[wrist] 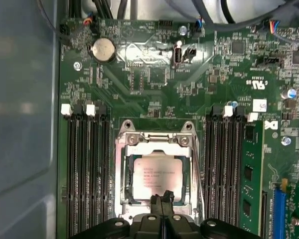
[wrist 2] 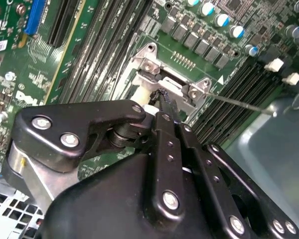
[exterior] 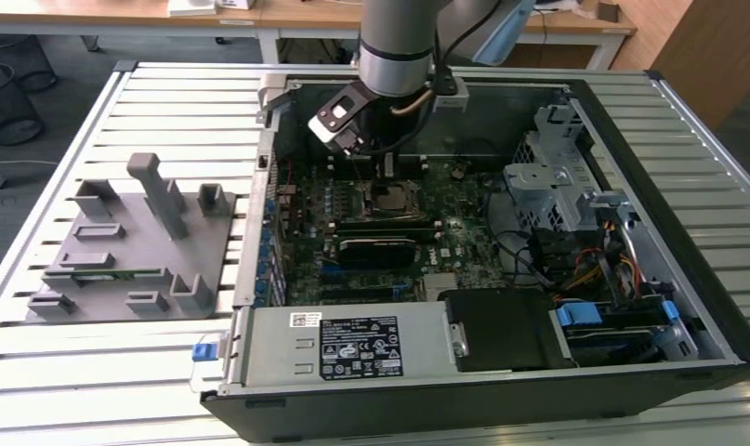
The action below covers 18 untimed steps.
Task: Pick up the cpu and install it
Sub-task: 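Close the cpu cover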
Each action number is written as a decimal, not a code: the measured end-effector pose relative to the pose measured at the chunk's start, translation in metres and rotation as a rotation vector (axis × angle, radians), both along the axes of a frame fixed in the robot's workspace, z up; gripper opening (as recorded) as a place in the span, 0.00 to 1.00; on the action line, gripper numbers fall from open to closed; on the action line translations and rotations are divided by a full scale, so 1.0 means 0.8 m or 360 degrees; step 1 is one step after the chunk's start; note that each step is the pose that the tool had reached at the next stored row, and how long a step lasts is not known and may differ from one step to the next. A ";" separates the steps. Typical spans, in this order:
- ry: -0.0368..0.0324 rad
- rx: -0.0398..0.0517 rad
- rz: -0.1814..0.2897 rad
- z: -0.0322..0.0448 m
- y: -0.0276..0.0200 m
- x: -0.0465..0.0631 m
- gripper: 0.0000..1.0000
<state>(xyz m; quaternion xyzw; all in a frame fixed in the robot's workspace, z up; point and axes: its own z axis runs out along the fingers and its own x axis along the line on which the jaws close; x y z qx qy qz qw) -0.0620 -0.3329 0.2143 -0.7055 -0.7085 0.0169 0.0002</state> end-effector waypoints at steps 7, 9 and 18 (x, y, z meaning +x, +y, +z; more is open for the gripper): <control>0.0000 0.0000 0.0001 -0.0111 0.0002 -0.004 0.11; 0.0000 0.0000 0.0001 -0.0149 0.0004 -0.004 0.11; -0.0001 0.0000 0.0001 -0.0154 0.0004 -0.004 0.11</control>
